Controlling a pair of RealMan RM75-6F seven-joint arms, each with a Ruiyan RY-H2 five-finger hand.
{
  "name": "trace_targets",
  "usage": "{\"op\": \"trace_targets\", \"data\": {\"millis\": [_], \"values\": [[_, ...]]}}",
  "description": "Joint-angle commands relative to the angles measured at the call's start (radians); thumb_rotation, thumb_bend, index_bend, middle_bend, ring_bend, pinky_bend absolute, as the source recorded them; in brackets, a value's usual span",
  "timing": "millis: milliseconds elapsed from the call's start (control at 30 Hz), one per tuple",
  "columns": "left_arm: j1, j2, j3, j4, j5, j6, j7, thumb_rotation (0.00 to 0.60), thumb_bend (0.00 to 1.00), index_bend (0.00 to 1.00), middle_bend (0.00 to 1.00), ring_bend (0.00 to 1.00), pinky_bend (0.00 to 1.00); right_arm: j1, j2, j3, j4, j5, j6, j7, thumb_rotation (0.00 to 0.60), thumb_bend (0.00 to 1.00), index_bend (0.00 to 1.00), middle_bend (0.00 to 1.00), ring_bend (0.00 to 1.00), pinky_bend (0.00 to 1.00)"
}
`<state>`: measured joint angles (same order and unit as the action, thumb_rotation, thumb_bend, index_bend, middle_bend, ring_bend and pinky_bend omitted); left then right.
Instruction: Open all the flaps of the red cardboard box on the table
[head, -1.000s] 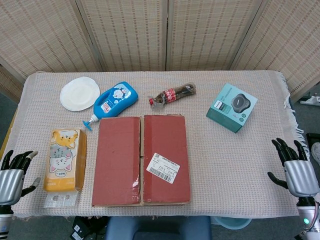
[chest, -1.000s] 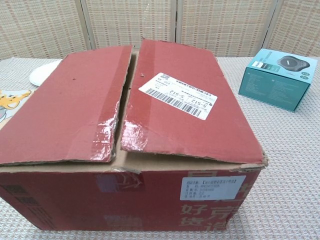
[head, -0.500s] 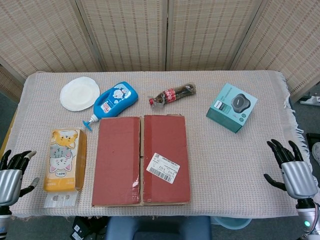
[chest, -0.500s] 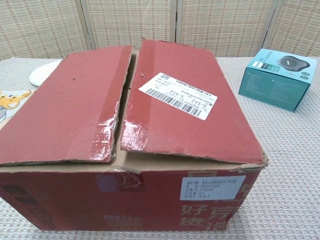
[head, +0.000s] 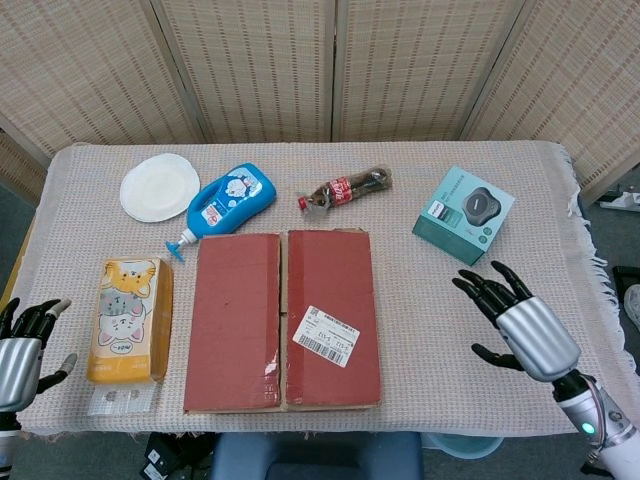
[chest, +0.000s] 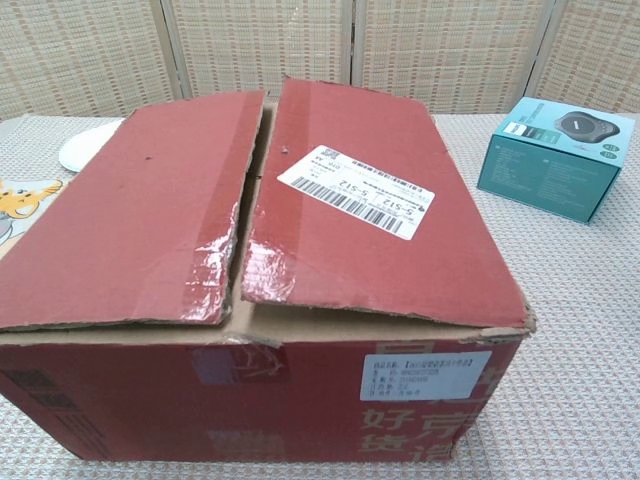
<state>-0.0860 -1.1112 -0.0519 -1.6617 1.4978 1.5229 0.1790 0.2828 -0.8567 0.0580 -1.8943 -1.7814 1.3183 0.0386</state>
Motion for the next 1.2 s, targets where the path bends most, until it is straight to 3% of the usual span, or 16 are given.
{"op": "trace_targets", "data": {"millis": [33, 100, 167, 233, 300, 433, 767, 1200], "values": [[0.004, 0.005, 0.002, -0.015, -0.001, 0.003, 0.005, 0.600, 0.32, 0.19, 0.20, 0.21, 0.00, 0.125, 0.025, 0.042, -0.084, -0.033, -0.129, 0.048, 0.600, 0.23, 0.07, 0.12, 0.19, 0.02], [0.007, 0.010, 0.004, -0.024, 0.001, 0.007, 0.010, 0.600, 0.32, 0.19, 0.20, 0.21, 0.00, 0.182, 0.034, 0.062, -0.111, -0.014, -0.203, 0.067, 0.600, 0.22, 0.08, 0.12, 0.18, 0.01], [0.010, 0.013, 0.004, -0.030, 0.001, 0.011, 0.012, 0.600, 0.32, 0.19, 0.20, 0.21, 0.00, 0.235, 0.036, 0.077, -0.146, 0.013, -0.273, 0.097, 0.559, 0.20, 0.09, 0.12, 0.19, 0.00], [0.014, 0.015, 0.004, -0.035, -0.001, 0.015, 0.013, 0.600, 0.32, 0.19, 0.20, 0.21, 0.00, 0.285, 0.038, 0.089, -0.176, 0.035, -0.336, 0.144, 0.448, 0.14, 0.11, 0.12, 0.20, 0.00], [0.016, 0.016, 0.005, -0.038, -0.001, 0.016, 0.013, 0.600, 0.32, 0.19, 0.20, 0.21, 0.00, 0.323, 0.035, 0.101, -0.184, 0.047, -0.376, 0.162, 0.374, 0.10, 0.12, 0.12, 0.19, 0.00], [0.020, 0.018, 0.007, -0.041, -0.003, 0.019, 0.014, 0.600, 0.32, 0.19, 0.20, 0.21, 0.00, 0.396, 0.013, 0.128, -0.192, 0.085, -0.449, 0.172, 0.286, 0.07, 0.15, 0.12, 0.18, 0.00], [0.027, 0.018, 0.008, -0.047, -0.005, 0.023, 0.017, 0.600, 0.32, 0.19, 0.20, 0.21, 0.00, 0.567, -0.070, 0.198, -0.170, 0.201, -0.604, 0.153, 0.275, 0.07, 0.23, 0.22, 0.24, 0.00], [0.033, 0.032, 0.011, -0.056, -0.018, 0.013, 0.015, 0.600, 0.32, 0.18, 0.20, 0.20, 0.00, 0.748, -0.219, 0.228, -0.102, 0.305, -0.729, 0.021, 0.269, 0.07, 0.39, 0.33, 0.31, 0.00]]}}
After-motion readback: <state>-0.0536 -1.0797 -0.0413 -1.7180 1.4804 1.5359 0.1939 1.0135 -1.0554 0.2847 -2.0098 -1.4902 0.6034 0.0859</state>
